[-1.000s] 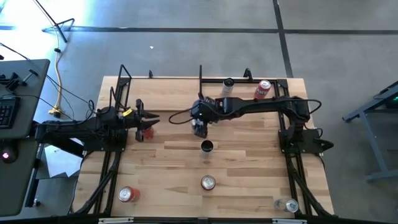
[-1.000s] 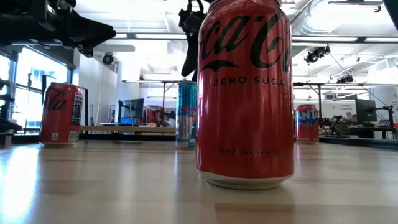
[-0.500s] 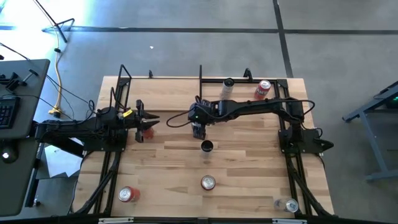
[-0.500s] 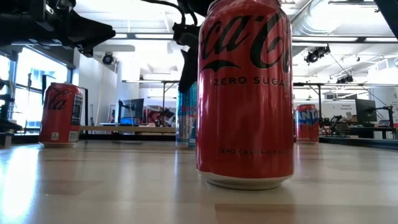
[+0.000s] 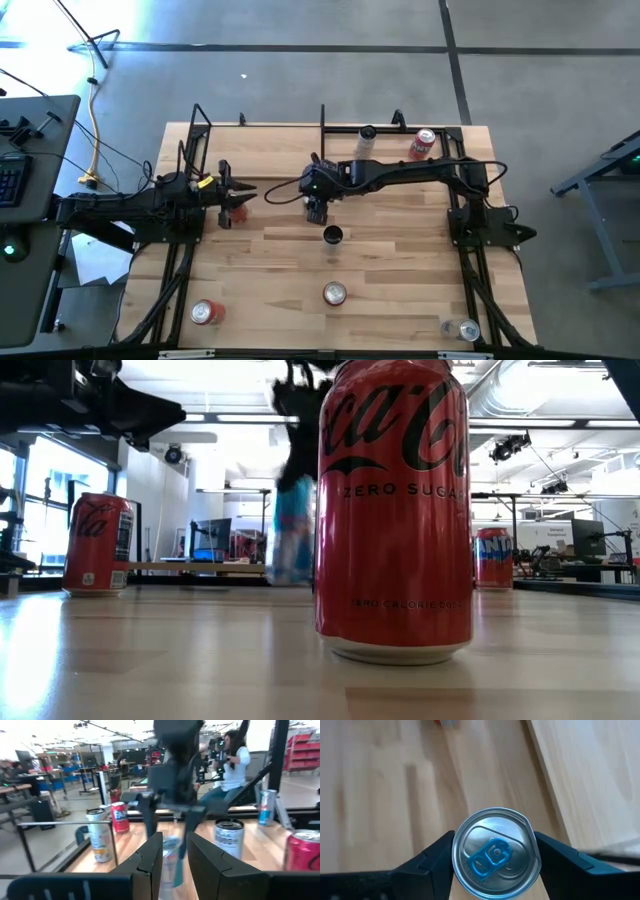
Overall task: Place canned beverage on shelf
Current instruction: Put the top blue soda can on the shelf
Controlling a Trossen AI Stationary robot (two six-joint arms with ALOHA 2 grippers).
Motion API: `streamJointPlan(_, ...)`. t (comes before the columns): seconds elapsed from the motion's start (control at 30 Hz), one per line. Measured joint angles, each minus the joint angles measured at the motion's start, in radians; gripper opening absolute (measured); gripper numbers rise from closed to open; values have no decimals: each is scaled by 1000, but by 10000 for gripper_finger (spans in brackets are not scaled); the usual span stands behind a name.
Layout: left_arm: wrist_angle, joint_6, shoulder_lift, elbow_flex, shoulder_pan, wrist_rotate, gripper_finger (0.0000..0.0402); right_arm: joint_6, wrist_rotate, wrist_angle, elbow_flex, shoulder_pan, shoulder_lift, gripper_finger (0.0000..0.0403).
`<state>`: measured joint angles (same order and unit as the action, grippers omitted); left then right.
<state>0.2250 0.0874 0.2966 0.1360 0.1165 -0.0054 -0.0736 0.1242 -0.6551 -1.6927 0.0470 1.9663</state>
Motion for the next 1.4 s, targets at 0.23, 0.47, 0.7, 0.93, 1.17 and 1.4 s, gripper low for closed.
streamJointPlan(0.23,15,47,0,0,1,-41,78,56,8,-22,-183,28,0,220)
streamJointPlan(0.47,42,101,0,0,1,-44,68,134,-50,-23,-333,206,2,221)
streamJointPlan(0.7,86,151,0,0,1,-44,40,152,-200,-57,-494,382,122,221)
streamJointPlan(0.93,88,178,0,1,17,-44,24,199,-267,-48,-609,438,250,220)
streamJointPlan(1.17,92,177,10,3,55,-47,23,229,-260,-103,-630,451,285,220)
streamJointPlan(1.4,94,160,23,3,62,-43,23,256,-187,-175,-628,451,313,220)
